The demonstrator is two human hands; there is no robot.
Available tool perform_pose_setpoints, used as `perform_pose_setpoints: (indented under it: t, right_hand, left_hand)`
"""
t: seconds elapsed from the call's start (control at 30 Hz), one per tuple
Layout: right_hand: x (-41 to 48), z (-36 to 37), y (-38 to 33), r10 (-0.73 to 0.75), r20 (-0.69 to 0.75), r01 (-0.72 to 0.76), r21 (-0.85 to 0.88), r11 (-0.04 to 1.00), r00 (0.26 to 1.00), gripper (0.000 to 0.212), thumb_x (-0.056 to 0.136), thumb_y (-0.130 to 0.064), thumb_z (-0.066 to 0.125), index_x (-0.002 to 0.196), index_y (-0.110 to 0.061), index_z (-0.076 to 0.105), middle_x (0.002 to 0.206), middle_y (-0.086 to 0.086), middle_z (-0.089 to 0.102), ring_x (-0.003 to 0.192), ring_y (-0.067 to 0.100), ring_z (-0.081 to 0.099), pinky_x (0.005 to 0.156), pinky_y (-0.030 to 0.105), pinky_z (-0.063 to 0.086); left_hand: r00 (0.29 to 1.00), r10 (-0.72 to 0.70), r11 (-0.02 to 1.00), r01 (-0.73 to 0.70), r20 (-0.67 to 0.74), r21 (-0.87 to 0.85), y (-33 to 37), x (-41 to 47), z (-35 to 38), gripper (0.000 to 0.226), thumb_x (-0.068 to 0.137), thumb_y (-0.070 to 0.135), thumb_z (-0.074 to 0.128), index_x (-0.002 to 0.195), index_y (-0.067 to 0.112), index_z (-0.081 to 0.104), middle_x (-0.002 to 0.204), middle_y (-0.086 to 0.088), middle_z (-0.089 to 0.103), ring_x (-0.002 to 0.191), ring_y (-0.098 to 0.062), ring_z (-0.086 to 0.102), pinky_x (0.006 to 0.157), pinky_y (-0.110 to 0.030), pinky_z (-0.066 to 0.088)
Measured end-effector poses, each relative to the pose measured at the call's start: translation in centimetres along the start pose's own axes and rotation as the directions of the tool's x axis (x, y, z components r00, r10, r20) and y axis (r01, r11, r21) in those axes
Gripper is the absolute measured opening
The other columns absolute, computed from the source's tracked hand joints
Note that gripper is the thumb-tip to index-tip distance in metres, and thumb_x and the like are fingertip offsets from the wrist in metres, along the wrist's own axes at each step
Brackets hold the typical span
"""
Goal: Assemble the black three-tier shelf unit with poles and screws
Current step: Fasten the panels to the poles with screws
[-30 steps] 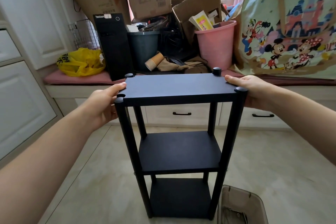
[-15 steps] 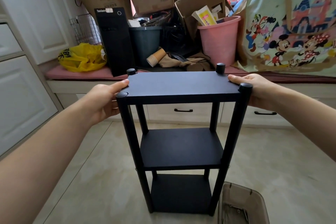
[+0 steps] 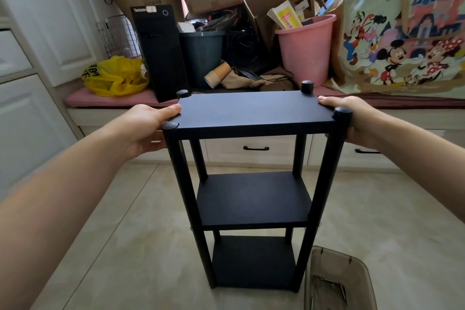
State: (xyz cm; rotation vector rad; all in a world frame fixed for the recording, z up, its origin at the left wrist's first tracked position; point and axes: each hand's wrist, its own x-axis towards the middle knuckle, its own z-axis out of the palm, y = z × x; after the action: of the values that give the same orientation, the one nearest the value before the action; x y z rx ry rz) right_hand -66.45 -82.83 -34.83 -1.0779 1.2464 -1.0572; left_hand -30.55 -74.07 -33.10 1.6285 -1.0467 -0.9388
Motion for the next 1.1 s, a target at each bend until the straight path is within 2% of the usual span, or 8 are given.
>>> perform_pose_setpoints:
  t: [0.17, 0.43, 0.57, 0.7, 0.8, 0.93, 1.03, 1.1]
  right_hand:
    - [-0.1, 0.1, 0.0, -0.005, 0.018, 0.005, 0.042, 0.999, 1.000, 0.024, 0.095, -0.032, 0.064, 0.087, -0.009, 0.063, 0.053, -0.003, 0.067, 0.043, 0.008, 0.063, 0.041, 0.022, 0.051]
    - [-0.5, 0.2, -0.4, -0.013, 0.015, 0.012, 0.035, 0.999, 1.000, 0.021, 0.094, -0.031, 0.065, 0.088, -0.011, 0.061, 0.049, -0.005, 0.065, 0.041, 0.007, 0.062, 0.041, 0.020, 0.051]
    - [-0.5, 0.3, -0.5, -0.002, -0.010, 0.002, 0.005, 1.000, 1.000, 0.023, 0.093, -0.032, 0.067, 0.086, -0.011, 0.059, 0.048, -0.004, 0.064, 0.039, 0.007, 0.061, 0.041, 0.020, 0.052]
    - [-0.4, 0.2, -0.3, 0.018, 0.005, -0.018, 0.017, 1.000, 1.000, 0.023, 0.092, -0.032, 0.068, 0.088, -0.010, 0.060, 0.053, -0.002, 0.065, 0.040, 0.008, 0.060, 0.043, 0.021, 0.052]
    - [-0.5, 0.2, -0.3, 0.023, 0.017, -0.023, 0.011, 1.000, 1.000, 0.023, 0.092, -0.033, 0.067, 0.090, -0.011, 0.061, 0.067, 0.001, 0.063, 0.046, 0.010, 0.060, 0.045, 0.021, 0.052]
    - [-0.5, 0.3, -0.2, -0.006, 0.014, 0.005, 0.042, 0.999, 1.000, 0.026, 0.094, -0.034, 0.065, 0.090, -0.009, 0.060, 0.062, 0.001, 0.065, 0.045, 0.010, 0.062, 0.044, 0.021, 0.053]
    - [-0.4, 0.5, -0.6, -0.006, 0.021, 0.004, 0.082, 0.997, 1.000, 0.028, 0.094, -0.037, 0.065, 0.097, -0.010, 0.060, 0.078, 0.002, 0.065, 0.054, 0.011, 0.065, 0.048, 0.023, 0.055]
    - [-0.2, 0.5, -1.0, -0.020, 0.029, 0.017, 0.102, 0.995, 0.999, 0.028, 0.094, -0.037, 0.066, 0.100, -0.010, 0.061, 0.079, 0.002, 0.066, 0.054, 0.010, 0.066, 0.050, 0.023, 0.056]
  left_hand:
    - [1.000, 0.001, 1.000, -0.001, -0.025, 0.002, -0.1, 0.2, 0.1, 0.030, 0.091, 0.045, 0.070, 0.094, 0.015, 0.071, 0.061, 0.007, 0.070, 0.059, -0.010, 0.069, 0.060, -0.027, 0.052]
    - [0.999, -0.038, 0.993, 0.040, 0.020, -0.109, -0.8, -0.1, 0.2, 0.025, 0.089, 0.044, 0.072, 0.096, 0.021, 0.068, 0.063, 0.010, 0.070, 0.053, -0.006, 0.067, 0.060, -0.025, 0.052]
    - [0.999, -0.047, 0.995, 0.047, -0.001, -0.085, -0.5, 0.0, 0.2, 0.024, 0.090, 0.042, 0.072, 0.096, 0.019, 0.067, 0.059, 0.010, 0.069, 0.049, -0.005, 0.066, 0.047, -0.019, 0.052]
    - [0.998, -0.056, 0.995, 0.056, -0.002, -0.081, -0.5, 0.0, 0.4, 0.024, 0.090, 0.041, 0.072, 0.094, 0.018, 0.066, 0.057, 0.010, 0.068, 0.049, -0.005, 0.066, 0.052, -0.023, 0.050]
    - [0.999, -0.048, 0.994, 0.049, 0.004, -0.093, -0.6, -0.1, 0.3, 0.026, 0.091, 0.043, 0.071, 0.098, 0.018, 0.066, 0.060, 0.009, 0.069, 0.055, -0.007, 0.067, 0.057, -0.025, 0.050]
    - [0.999, -0.030, 0.987, 0.032, 0.015, -0.155, -0.8, -0.1, 0.4, 0.028, 0.091, 0.042, 0.071, 0.104, 0.018, 0.066, 0.063, 0.008, 0.070, 0.068, -0.012, 0.069, 0.064, -0.030, 0.051]
    - [1.000, -0.018, 0.977, 0.018, 0.003, -0.210, -0.5, 0.0, 0.3, 0.028, 0.090, 0.040, 0.072, 0.103, 0.015, 0.067, 0.073, 0.002, 0.071, 0.061, -0.012, 0.071, 0.058, -0.030, 0.055]
    - [1.000, -0.004, 0.977, 0.005, 0.007, -0.213, -0.4, 0.0, 0.2, 0.027, 0.091, 0.038, 0.071, 0.102, 0.014, 0.067, 0.073, 0.001, 0.072, 0.058, -0.011, 0.071, 0.055, -0.028, 0.056]
